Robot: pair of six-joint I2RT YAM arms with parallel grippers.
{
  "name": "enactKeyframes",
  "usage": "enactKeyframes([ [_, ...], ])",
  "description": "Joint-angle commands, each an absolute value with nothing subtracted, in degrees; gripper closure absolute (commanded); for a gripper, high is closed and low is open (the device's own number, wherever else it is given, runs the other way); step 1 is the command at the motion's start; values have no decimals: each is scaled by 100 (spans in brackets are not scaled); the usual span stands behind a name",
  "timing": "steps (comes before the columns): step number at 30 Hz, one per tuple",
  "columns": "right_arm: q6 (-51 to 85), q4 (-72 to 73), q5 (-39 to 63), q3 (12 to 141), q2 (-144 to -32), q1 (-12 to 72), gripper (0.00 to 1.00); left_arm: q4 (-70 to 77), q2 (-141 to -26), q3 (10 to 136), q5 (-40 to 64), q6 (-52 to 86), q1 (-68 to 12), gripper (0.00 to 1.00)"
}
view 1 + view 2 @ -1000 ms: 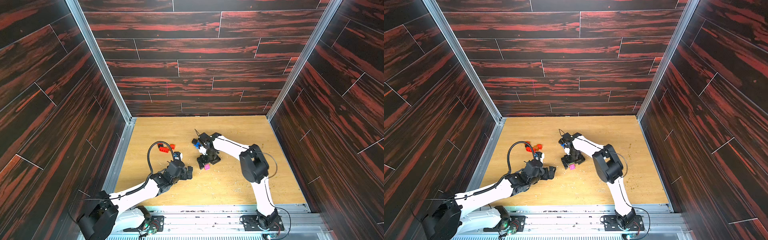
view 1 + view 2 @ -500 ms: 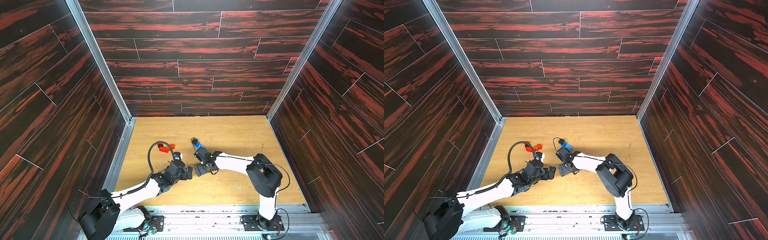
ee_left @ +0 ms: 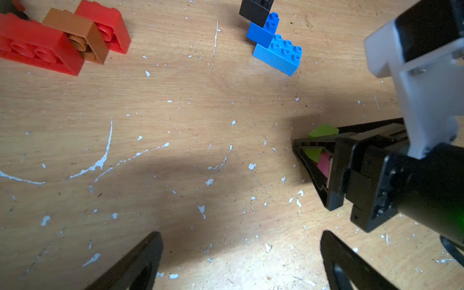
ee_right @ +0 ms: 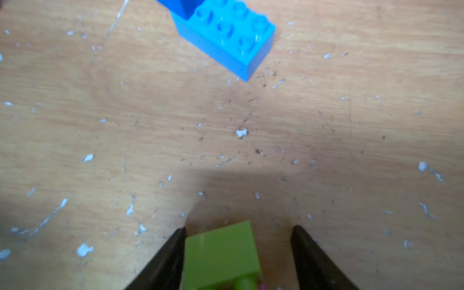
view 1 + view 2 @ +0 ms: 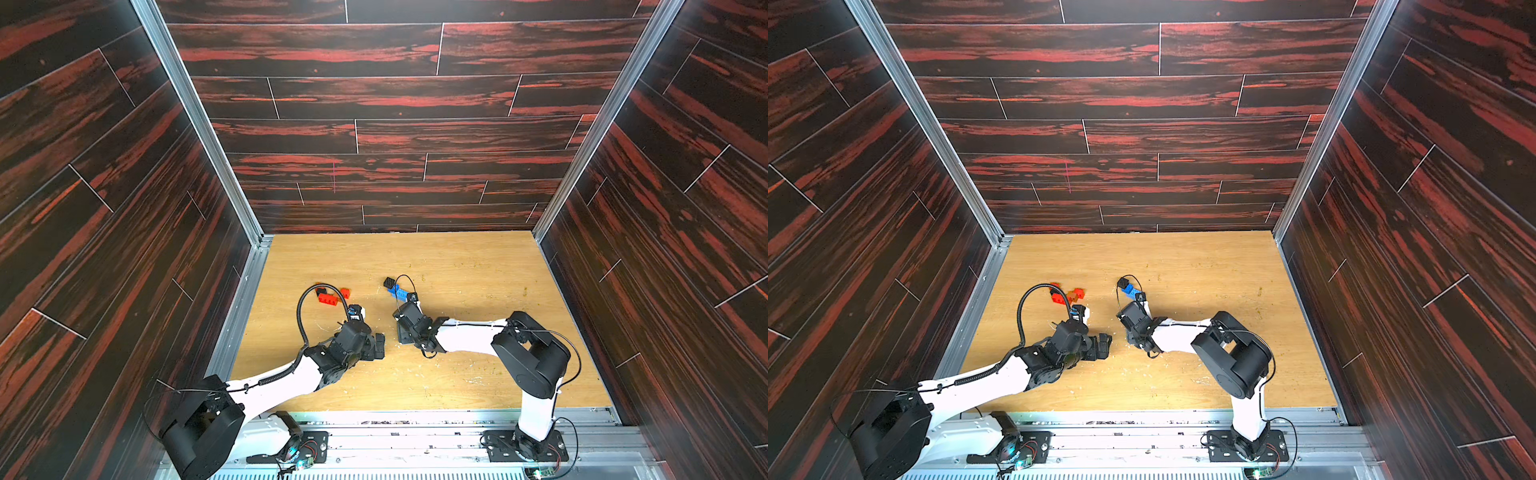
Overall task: Assemble the letter v with lego
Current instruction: Adjust the lego brick at the center of the board.
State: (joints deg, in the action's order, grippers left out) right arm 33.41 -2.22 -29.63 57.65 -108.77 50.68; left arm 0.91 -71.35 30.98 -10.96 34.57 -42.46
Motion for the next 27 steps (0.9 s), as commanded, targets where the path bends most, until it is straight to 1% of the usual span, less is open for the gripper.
enactKeyframes([
  [1,3405,-617,-2744,5160,-11160,5130,32,124,-7240,3102,-1195,3512,-4268,0],
  [7,3412,-530,-2967,4947,-11030,5265,32,176,-7371,3146,-1145,3532,-4271,0],
  [8,3416,-527,-2999,4938,-11043,5266,35,177,-7382,3151,-1146,3533,-4268,0],
  [9,3395,-544,-2999,4944,-11060,5265,42,171,-7391,3155,-1143,3533,-4270,0],
  [10,3376,-553,-2997,4948,-11078,5266,55,167,-7392,3155,-1134,3532,-4264,0],
  [11,3375,-562,-2994,4948,-11085,5265,58,159,-7375,3155,-1134,3525,-4270,0],
  [18,3397,-606,-2972,4863,-11013,5309,57,160,-7359,3146,-1151,3538,-4272,0],
  [22,3227,-1076,-2789,5136,-10970,5302,60,158,-7399,3173,-1149,3528,-4266,0],
  [25,3059,-1632,-2405,5535,-10980,5212,63,167,-7386,3183,-1125,3533,-4270,0],
  [27,2850,-1808,-1925,5706,-10934,5141,64,167,-7368,3164,-1134,3533,-4274,0],
])
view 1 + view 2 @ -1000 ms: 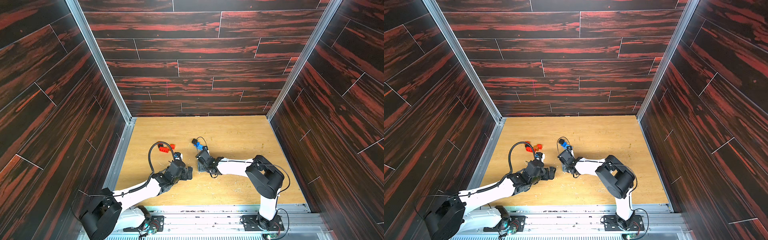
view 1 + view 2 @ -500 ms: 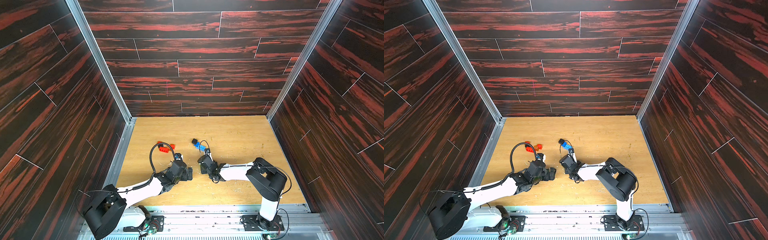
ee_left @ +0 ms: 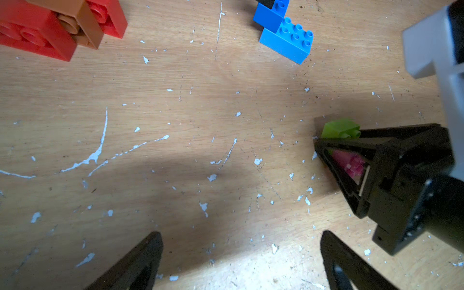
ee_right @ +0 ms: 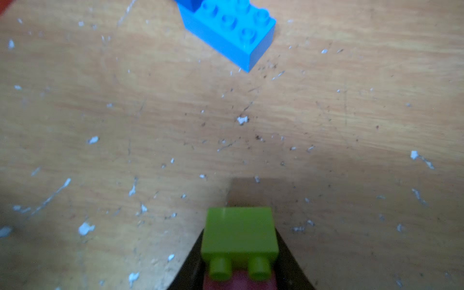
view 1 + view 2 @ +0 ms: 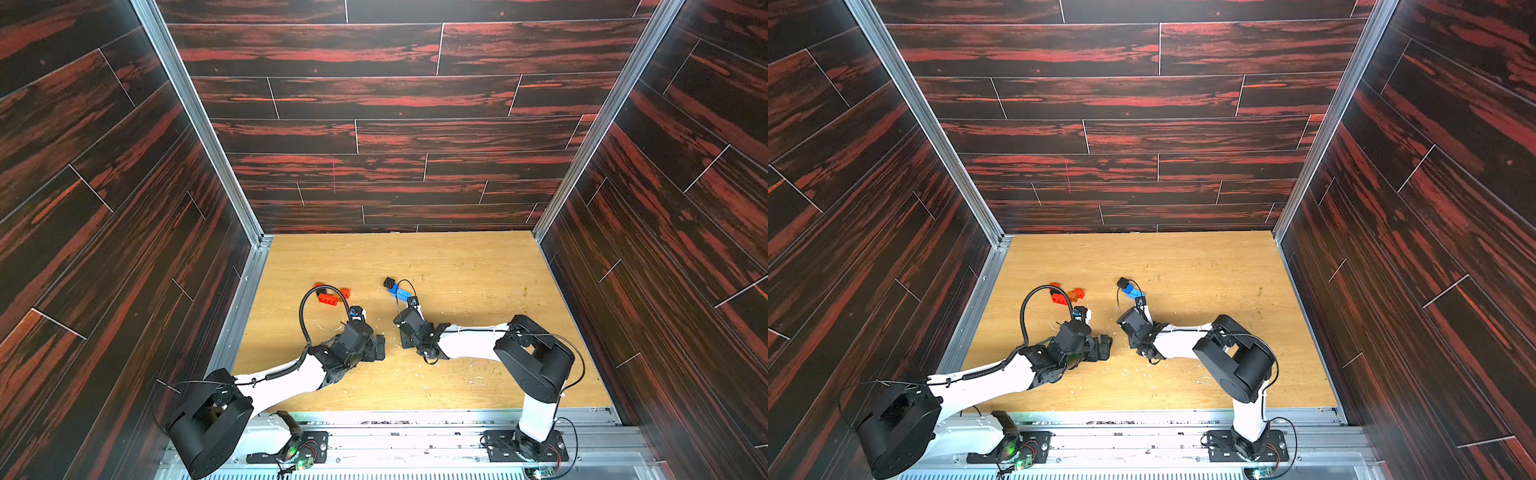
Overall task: Assemble the letter v with lego
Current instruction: Adjust the lego brick at the center of the board.
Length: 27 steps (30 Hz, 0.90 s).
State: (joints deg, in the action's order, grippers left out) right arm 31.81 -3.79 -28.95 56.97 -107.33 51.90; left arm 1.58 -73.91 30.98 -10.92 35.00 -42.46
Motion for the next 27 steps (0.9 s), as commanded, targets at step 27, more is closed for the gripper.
enactKeyframes([
  [27,1356,-5561,89,9216,-12216,4406,71,185,-7312,3130,-1130,3548,-4271,0],
])
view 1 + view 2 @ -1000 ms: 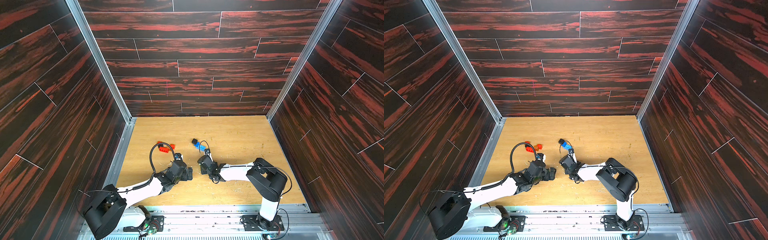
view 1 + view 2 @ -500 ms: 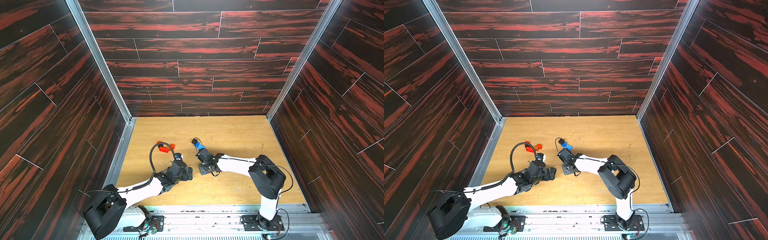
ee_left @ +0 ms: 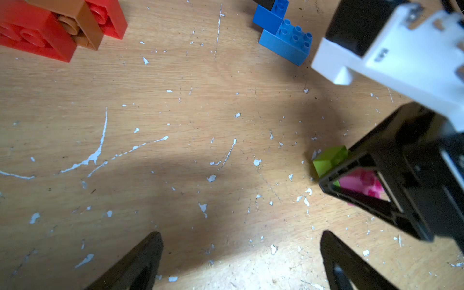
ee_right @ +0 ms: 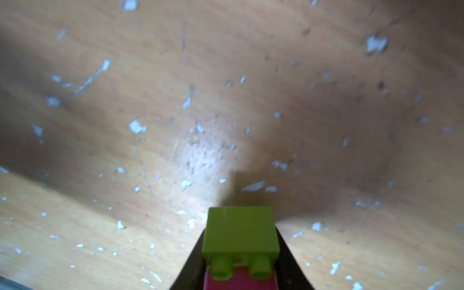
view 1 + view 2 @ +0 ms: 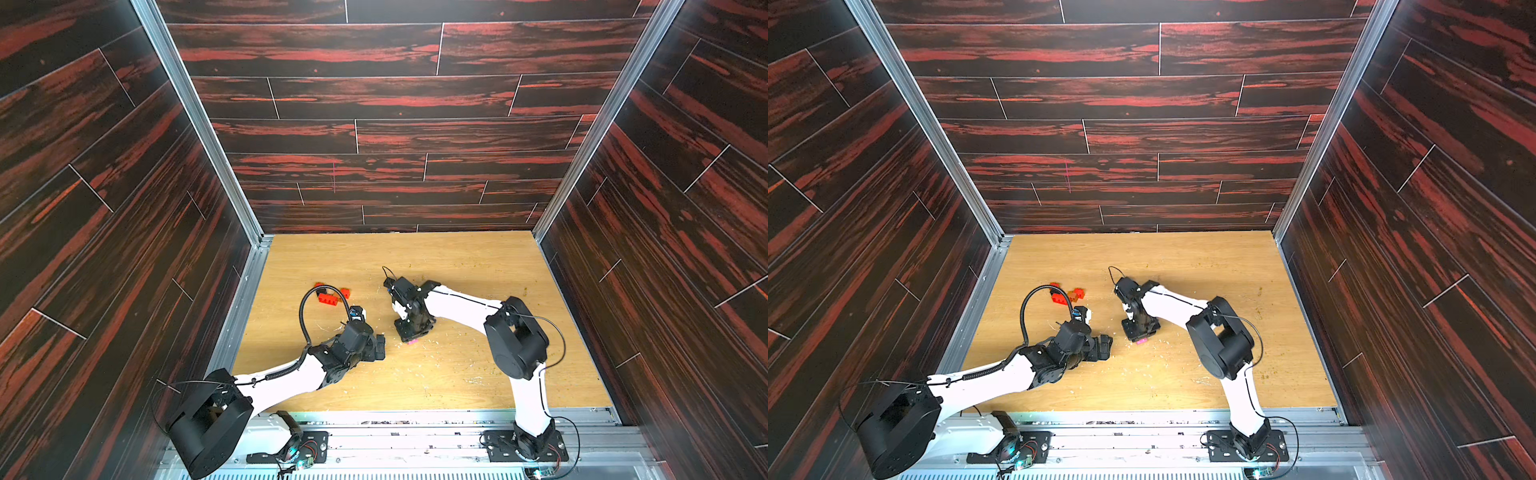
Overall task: Assemble the letter v with lego
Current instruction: Adjust the lego brick at the center of the board.
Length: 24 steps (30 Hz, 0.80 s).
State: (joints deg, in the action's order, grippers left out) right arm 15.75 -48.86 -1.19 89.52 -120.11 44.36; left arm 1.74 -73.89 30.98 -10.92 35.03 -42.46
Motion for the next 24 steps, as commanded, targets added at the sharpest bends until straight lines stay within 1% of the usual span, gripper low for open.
enactKeyframes([
  [1,1318,-5642,141,9339,-12288,4382,70,177,-7312,3137,-1125,3547,-4271,0],
  [5,1257,-5947,96,9747,-12513,4340,69,142,-7273,3138,-1138,3542,-4271,0],
  [8,1195,-6090,137,9953,-12635,4335,66,132,-7257,3133,-1151,3542,-4269,0],
  [12,1187,-6147,1,10111,-12743,4334,59,117,-7269,3163,-1143,3531,-4271,0],
  [13,1187,-6151,-1,10145,-12768,4335,58,99,-7262,3164,-1143,3533,-4268,0],
  [15,1202,-6132,-21,10199,-12800,4335,53,64,-7259,3187,-1151,3516,-4271,0],
  [17,1202,-6102,-82,10245,-12857,4333,52,34,-7260,3205,-1159,3505,-4270,0],
  [19,1260,-5956,-187,10231,-12832,4333,52,3,-7253,3217,-1165,3500,-4264,0],
  [21,1282,-5633,-133,10075,-12700,4333,45,-17,-7259,3234,-1169,3496,-4270,0],
  [22,1292,-5494,-109,10020,-12639,4336,45,-38,-7260,3239,-1183,3498,-4269,0],
  [24,1283,-5132,-53,9797,-12453,4340,41,-94,-7260,3267,-1195,3485,-4266,0],
])
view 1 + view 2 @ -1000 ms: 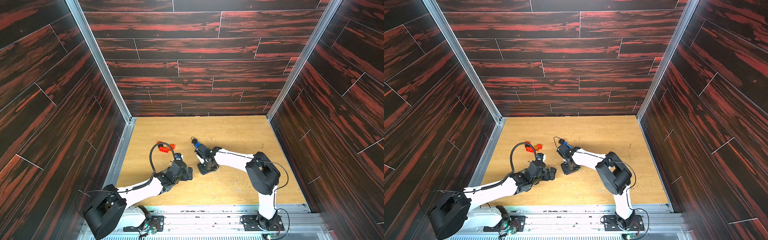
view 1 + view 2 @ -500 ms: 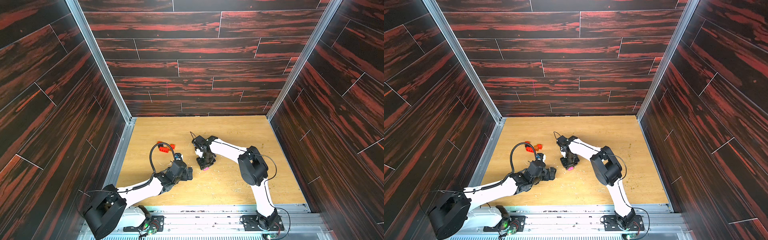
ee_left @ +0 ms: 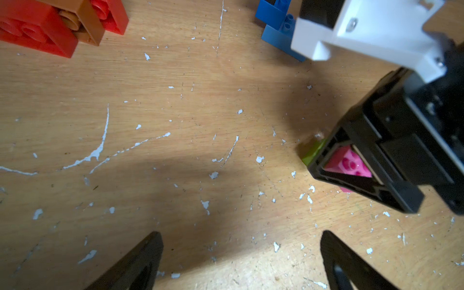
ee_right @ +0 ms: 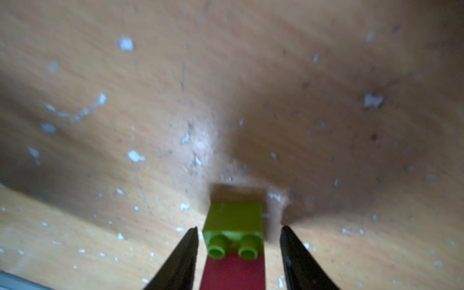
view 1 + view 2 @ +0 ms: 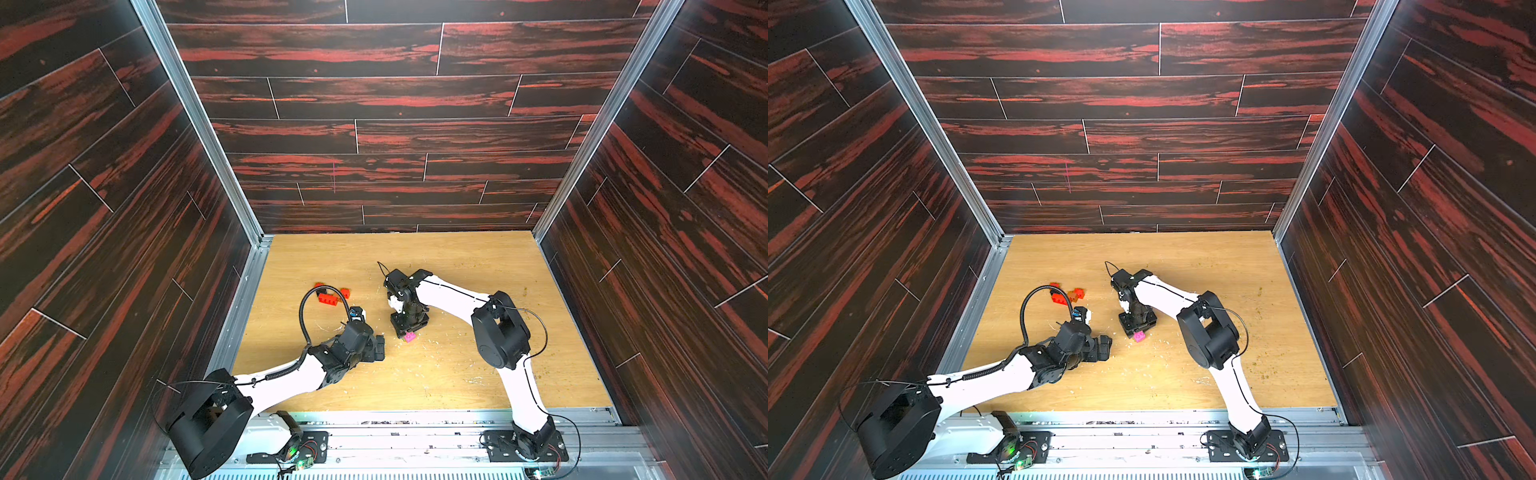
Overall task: Assemble the letter v with lego
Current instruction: Adjust the lego brick at the center of the board, then pick up the lego brick from the center of the board.
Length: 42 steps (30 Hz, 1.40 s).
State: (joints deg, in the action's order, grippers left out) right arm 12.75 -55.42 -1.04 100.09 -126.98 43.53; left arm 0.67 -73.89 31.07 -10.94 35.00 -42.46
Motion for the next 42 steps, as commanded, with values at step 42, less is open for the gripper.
enactKeyframes([
  [42,682,-1092,-947,5914,-10523,4484,44,343,-8468,3744,-1450,3852,-4285,0],
])
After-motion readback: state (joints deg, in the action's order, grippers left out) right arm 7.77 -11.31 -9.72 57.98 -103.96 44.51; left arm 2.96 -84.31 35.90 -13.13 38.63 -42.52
